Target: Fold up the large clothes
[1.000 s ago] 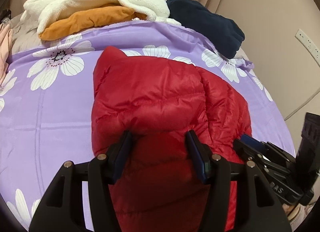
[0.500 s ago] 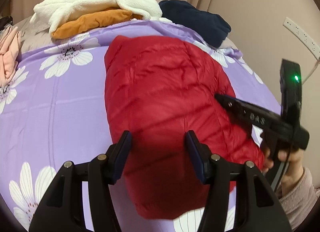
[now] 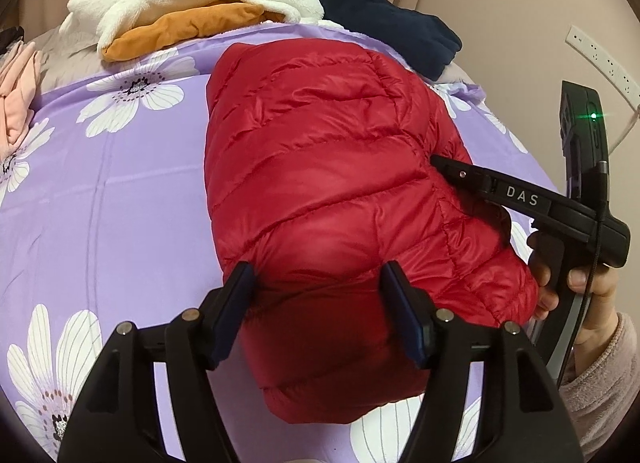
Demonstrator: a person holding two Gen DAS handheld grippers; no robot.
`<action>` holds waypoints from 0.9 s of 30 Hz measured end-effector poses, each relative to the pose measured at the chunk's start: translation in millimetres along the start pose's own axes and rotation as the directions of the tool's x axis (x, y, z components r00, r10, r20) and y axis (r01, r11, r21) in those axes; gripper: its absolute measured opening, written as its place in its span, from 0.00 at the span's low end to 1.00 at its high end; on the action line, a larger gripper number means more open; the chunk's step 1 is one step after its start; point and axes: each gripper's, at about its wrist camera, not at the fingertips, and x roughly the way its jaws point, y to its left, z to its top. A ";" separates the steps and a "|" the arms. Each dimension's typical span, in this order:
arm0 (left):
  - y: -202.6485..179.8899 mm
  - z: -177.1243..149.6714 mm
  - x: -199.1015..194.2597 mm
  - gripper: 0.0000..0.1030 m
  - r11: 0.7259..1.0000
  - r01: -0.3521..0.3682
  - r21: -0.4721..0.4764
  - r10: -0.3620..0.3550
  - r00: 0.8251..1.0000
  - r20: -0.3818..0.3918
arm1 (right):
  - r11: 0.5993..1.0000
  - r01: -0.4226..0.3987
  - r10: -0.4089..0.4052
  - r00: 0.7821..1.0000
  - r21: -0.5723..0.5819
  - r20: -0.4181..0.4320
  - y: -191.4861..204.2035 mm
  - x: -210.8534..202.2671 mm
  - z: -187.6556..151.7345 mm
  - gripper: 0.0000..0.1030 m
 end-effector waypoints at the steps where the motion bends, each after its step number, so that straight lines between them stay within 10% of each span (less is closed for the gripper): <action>1: -0.3 -0.4 -0.5 0.65 1.000 0.000 0.000 0.000 1.000 -0.002 | 1.000 0.002 -0.002 1.000 0.000 0.000 -0.2 0.0 -0.1 0.33; 20: 3.0 -18.5 -7.6 0.65 1.000 0.026 -0.012 -0.026 0.999 -0.021 | 1.000 -0.001 0.001 1.000 0.004 -0.002 -0.5 -0.1 0.0 0.33; 27: 40.9 -19.1 -27.4 0.67 0.962 0.176 -0.209 -0.176 0.984 0.022 | 1.000 -0.008 0.008 1.000 0.024 0.002 -1.4 -8.5 -0.7 0.36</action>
